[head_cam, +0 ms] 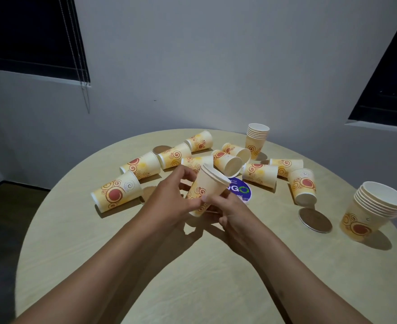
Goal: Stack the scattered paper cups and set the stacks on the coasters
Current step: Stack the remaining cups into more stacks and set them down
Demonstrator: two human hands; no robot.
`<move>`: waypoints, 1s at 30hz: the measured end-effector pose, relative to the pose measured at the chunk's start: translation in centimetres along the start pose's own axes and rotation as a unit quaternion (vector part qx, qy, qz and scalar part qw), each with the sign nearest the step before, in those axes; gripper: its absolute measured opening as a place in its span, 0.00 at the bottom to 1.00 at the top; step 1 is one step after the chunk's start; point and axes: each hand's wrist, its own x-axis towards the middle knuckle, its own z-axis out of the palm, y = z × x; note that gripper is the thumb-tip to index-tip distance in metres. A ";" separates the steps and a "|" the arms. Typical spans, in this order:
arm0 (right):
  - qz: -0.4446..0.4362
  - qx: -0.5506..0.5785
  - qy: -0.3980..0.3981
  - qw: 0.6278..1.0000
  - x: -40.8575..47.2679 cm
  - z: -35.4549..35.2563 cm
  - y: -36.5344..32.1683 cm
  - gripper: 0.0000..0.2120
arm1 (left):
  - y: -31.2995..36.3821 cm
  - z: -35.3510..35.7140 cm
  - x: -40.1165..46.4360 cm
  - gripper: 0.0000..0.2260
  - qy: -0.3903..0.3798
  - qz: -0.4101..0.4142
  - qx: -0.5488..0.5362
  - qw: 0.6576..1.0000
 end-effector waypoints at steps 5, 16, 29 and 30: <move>-0.001 0.018 0.063 0.998 0.4 0.4 -0.6 0.26 | -1.6 -4.8 -1.4 0.23 0.148 0.011 0.320 0.936; -0.044 0.101 0.109 0.988 0.6 1.1 -2.7 0.28 | -3.9 -7.9 -1.8 0.27 0.088 -0.050 0.371 0.923; -0.014 -0.047 0.025 0.998 -0.3 1.9 -2.6 0.36 | -1.1 -0.5 0.0 0.34 0.053 0.019 0.175 0.983; -0.016 -0.041 0.045 0.998 -0.1 1.6 -2.5 0.32 | -1.3 -0.8 0.1 0.37 0.043 0.019 0.195 0.980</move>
